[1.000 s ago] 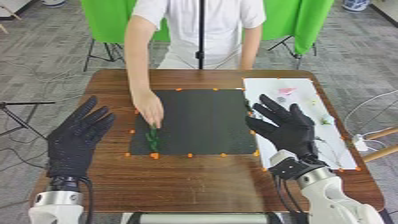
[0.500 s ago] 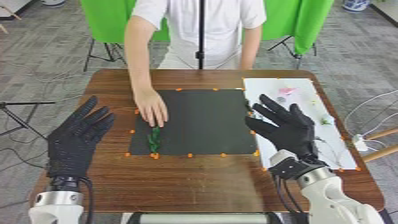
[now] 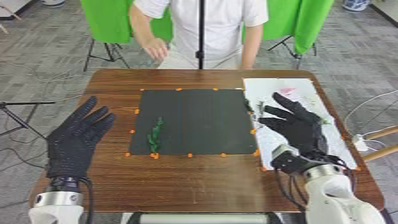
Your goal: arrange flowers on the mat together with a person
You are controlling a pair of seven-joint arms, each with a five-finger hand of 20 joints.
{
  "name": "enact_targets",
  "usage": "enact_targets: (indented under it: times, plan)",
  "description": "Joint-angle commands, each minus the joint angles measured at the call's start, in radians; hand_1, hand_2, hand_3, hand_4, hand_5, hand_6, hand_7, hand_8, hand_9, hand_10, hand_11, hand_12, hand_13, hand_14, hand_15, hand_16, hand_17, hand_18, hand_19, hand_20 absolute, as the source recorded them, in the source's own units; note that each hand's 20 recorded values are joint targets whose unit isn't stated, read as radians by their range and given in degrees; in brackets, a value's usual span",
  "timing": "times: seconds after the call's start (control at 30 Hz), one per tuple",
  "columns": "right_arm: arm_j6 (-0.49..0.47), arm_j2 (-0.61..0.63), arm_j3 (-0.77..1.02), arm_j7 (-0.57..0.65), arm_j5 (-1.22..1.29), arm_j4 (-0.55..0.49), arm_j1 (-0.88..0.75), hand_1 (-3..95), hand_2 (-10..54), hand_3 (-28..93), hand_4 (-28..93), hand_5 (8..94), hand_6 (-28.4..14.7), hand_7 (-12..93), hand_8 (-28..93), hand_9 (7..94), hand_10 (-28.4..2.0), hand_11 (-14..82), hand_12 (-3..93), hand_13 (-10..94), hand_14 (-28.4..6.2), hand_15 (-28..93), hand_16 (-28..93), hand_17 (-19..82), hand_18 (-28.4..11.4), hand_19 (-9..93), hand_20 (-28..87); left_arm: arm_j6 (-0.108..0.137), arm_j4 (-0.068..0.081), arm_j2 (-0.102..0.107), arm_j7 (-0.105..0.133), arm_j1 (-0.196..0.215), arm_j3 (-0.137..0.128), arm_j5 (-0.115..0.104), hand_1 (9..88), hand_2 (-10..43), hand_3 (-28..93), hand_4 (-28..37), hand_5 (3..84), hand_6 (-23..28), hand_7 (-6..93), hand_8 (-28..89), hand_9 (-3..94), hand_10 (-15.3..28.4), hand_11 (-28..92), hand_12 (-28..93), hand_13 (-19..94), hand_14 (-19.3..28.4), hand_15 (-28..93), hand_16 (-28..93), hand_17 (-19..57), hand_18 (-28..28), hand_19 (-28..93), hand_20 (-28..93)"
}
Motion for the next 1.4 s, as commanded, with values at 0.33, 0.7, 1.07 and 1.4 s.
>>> enact_targets:
  times: [0.33,0.7,1.07,1.4]
  plan:
    - [0.450,0.213,-0.103,0.486,-0.835,-0.051,0.021,23.0,5.5,82,-28,51.0,-5.3,16,-15,54.6,-17.5,18.2,10.6,54,-18.2,48,8,17,-22.6,71,13,0.008,0.005,0.001,0.002,0.006,0.007,-0.007,22.6,8.1,80,-21.1,39.9,10.8,10.5,-9,36.1,21.0,22,9,27,27.3,44,-10,-7.3,23.7,57,-1]
    - [0.283,0.293,-0.171,0.898,-1.429,0.014,0.088,24.9,1.6,81,-28,52.1,-5.3,15,-15,56.6,-16.7,18.7,10.3,55,-18.0,48,7,18,-22.8,75,3,0.002,0.007,0.001,-0.002,0.002,0.007,-0.003,22.6,8.0,80,-21.2,40.0,10.9,10.4,-9,36.3,21.2,23,9,27,27.3,44,-10,-7.3,23.6,57,-1]
    - [0.234,0.321,-0.174,1.032,-1.607,0.048,0.113,26.1,-0.7,80,-28,52.9,-4.9,14,-14,58.4,-16.2,18.9,10.5,57,-17.4,48,7,18,-23.0,76,2,0.004,0.004,0.003,-0.006,0.005,0.010,-0.004,22.5,8.0,80,-21.2,40.0,10.8,10.5,-9,36.4,21.1,23,9,27,27.3,44,-10,-7.3,23.6,57,-1]
    - [-0.039,0.308,-0.073,1.017,-1.543,0.092,0.074,27.4,-3.0,80,-28,52.8,-4.7,14,-14,58.3,-16.2,18.3,10.5,56,-17.4,47,7,16,-22.6,75,1,0.012,-0.004,0.001,0.000,0.012,0.002,-0.004,22.6,8.0,80,-21.1,40.0,10.9,10.5,-9,36.5,21.3,23,9,27,27.3,44,-10,-7.3,23.5,57,-1]
